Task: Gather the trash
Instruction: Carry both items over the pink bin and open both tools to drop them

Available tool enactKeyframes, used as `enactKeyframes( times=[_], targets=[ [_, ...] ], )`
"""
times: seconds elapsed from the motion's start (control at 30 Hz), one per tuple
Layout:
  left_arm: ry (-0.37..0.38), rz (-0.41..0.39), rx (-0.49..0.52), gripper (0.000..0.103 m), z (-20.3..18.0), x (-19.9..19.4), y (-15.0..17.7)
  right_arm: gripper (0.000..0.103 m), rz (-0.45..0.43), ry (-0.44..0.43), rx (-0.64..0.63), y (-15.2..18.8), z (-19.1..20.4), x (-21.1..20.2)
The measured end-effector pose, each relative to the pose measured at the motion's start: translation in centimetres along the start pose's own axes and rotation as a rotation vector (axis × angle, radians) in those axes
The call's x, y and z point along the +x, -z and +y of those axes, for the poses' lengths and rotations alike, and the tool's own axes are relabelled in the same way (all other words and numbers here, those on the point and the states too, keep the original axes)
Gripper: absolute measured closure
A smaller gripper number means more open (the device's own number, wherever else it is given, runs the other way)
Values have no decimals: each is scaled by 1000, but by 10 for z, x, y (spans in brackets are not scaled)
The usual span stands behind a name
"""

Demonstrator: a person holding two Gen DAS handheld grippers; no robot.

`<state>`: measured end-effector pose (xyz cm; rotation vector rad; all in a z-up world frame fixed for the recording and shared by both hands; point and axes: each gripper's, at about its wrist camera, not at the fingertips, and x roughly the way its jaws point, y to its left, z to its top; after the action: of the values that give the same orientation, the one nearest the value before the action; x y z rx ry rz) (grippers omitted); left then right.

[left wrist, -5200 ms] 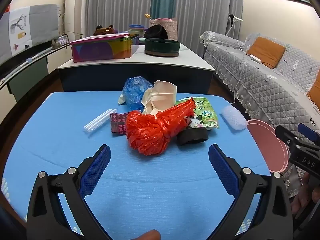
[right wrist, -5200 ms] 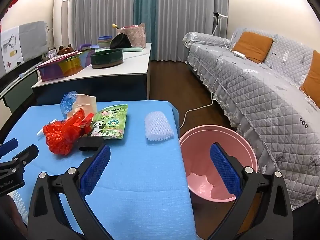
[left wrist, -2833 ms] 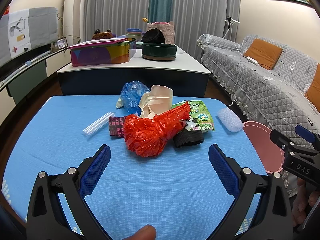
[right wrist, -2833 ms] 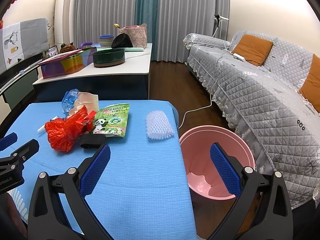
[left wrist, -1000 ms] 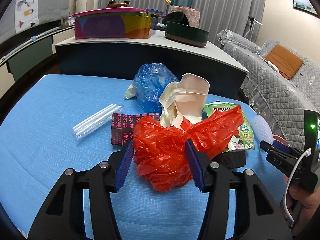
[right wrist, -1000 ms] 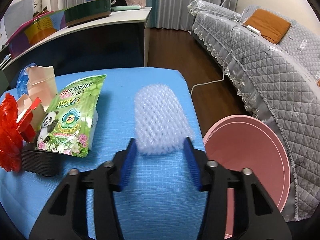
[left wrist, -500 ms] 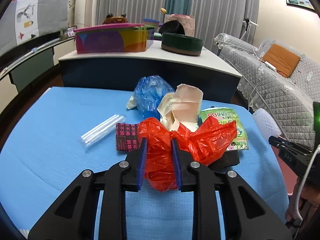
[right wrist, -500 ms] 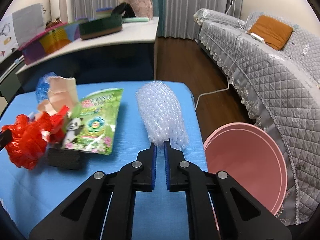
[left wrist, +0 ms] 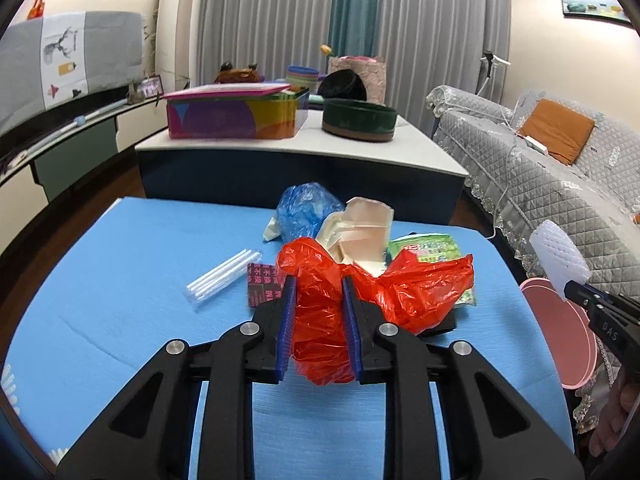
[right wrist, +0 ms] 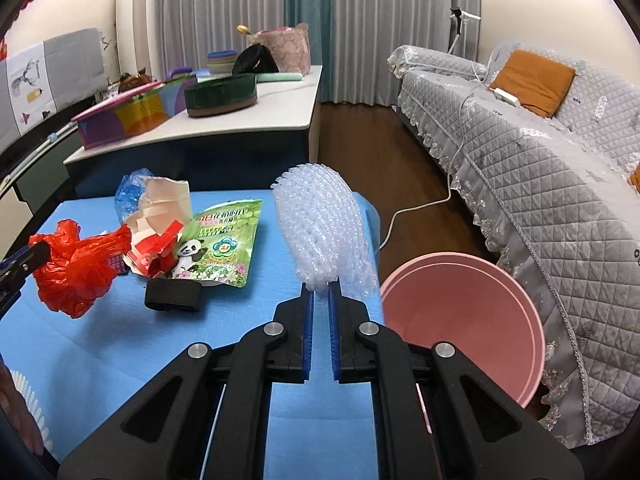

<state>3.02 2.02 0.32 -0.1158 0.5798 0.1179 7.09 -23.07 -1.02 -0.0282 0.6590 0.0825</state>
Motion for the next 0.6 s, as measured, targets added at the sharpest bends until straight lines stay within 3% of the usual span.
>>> enactKeyframes(
  times=[0.27,0.6],
  targets=[
    [47,7,24,81,-22,-13,-4,96,-39,20,52,-3,-28,-27],
    [115,22,50,81,-79,-13,-15,96,-40,66,108,5,-81,-46]
  ],
)
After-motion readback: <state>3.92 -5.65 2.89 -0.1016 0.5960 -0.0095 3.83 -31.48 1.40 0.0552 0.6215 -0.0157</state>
